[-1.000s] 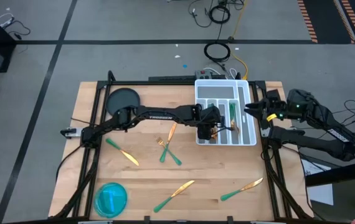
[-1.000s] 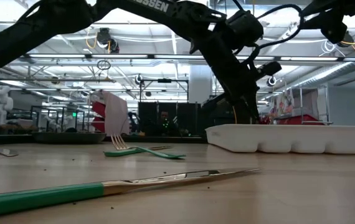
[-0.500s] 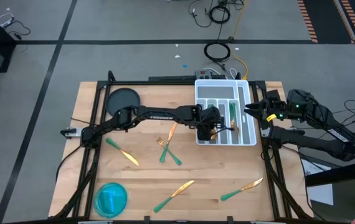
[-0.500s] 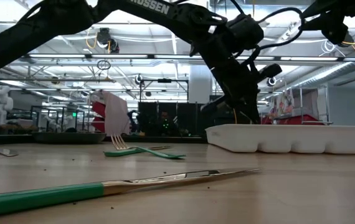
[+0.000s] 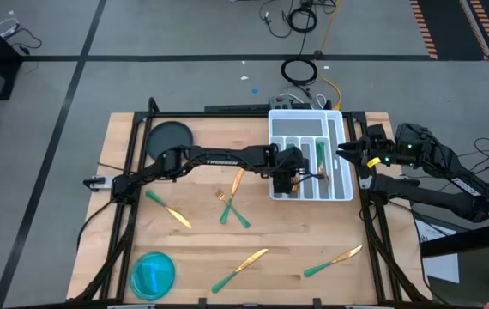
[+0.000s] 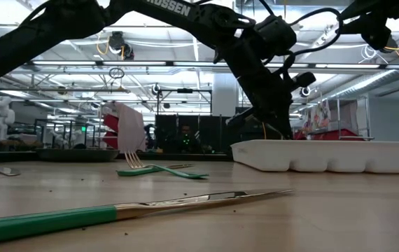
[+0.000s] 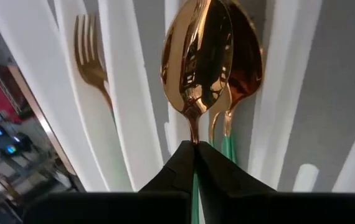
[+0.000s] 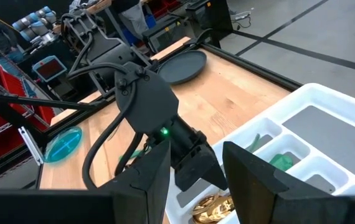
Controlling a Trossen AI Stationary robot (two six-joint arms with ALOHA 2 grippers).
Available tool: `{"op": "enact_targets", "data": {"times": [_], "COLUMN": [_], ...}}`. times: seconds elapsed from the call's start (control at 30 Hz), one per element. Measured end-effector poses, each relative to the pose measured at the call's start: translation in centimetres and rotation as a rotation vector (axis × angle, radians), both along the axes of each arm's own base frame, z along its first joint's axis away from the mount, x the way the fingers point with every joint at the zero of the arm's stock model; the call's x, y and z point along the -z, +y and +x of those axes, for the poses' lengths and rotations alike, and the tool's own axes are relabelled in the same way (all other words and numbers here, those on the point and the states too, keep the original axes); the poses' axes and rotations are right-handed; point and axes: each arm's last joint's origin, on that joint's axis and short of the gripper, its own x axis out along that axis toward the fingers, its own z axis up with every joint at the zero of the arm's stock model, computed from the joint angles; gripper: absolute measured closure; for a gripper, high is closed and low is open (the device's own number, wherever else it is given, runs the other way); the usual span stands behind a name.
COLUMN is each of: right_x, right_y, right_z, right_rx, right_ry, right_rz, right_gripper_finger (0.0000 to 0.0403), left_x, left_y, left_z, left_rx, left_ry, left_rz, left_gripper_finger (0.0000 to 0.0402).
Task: Sort silverware
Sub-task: Put the green spoon into the silverware tray, then put the green knife into the silverware tray
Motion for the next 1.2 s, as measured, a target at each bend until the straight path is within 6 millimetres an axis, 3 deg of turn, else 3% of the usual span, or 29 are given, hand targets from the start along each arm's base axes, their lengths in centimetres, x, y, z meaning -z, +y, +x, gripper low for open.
{"op": "enact_targets", "data": {"times": [0.17, 0.5, 0.83, 0.9, 1.07, 1.2], "right_x": [0.0, 0.3, 0.3, 0.3, 0.3, 0.3], "right_y": [0.0, 0.1, 0.1, 0.1, 0.1, 0.1], "right_z": [0.0, -0.1, -0.1, -0.1, -0.1, -0.1], "right_rx": [-0.005, -0.020, -0.014, -0.013, -0.006, 0.010], "right_ry": [0.001, 0.029, 0.030, 0.028, 0.022, 0.022], "right_rz": [-0.005, 0.021, 0.029, 0.035, 0.052, 0.051], "right_gripper_finger": [0.0261, 0.0261, 0.0261, 0.0261, 0.0261, 0.0261], "left_x": [0.0, 0.0, -0.6, -2.0, -9.7, -16.6], "left_y": [-0.2, -0.5, -0.2, -0.1, 0.7, 2.0], "left_z": [0.0, 0.1, 0.0, -0.3, -2.3, -7.0], "left_rx": [-0.030, -0.120, -0.208, -0.269, -0.621, -1.037], "left_ry": [-0.003, -0.032, -0.061, -0.102, -0.402, -0.626], "left_rz": [-0.022, -0.109, -0.011, -0.007, -0.199, -0.491], "left_gripper_finger": [0.0379, 0.0316, 0.0304, 0.0304, 0.0304, 0.0304]}}
